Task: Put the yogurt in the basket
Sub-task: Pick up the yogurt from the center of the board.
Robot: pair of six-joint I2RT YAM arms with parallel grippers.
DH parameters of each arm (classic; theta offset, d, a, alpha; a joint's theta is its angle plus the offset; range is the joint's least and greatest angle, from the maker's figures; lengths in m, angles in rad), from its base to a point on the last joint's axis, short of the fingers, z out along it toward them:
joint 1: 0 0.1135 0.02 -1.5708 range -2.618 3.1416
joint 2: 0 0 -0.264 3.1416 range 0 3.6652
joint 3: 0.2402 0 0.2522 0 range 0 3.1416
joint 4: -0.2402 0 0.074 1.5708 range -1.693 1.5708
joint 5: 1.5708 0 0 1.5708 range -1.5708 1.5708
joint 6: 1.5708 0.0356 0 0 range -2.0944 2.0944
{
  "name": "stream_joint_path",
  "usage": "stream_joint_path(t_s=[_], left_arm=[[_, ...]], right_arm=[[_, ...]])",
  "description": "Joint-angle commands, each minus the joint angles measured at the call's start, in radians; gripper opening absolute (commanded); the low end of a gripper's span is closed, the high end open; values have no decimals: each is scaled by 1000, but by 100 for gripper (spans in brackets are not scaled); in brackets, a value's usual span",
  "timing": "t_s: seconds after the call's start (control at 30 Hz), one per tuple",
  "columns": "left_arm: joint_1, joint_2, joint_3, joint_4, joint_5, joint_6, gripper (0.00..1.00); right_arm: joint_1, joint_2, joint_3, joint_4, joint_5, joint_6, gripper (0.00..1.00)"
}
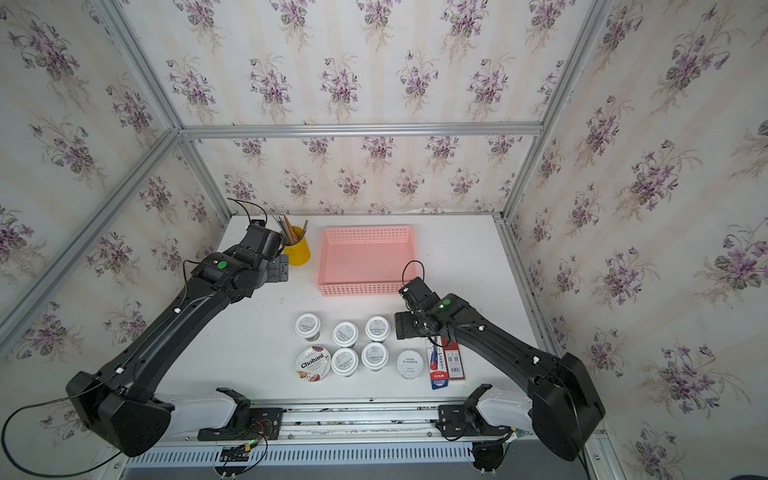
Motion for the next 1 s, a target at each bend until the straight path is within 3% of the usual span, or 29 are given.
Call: stream_joint_path(t_s=[0.0, 0.2, 0.53, 0.97], left_arm=[[1, 12, 12, -28, 20, 2, 99], [0, 11, 8, -17, 33, 12, 99], [0, 23, 12, -16, 53, 19, 99], [1, 17, 12, -18, 69, 19, 99]], right_arm=[[4, 23, 7, 27, 17, -19, 84], [6, 74, 15, 40, 20, -34, 76], [6, 144, 59, 48, 68, -70, 72], [6, 158, 135, 10, 42, -122, 85]])
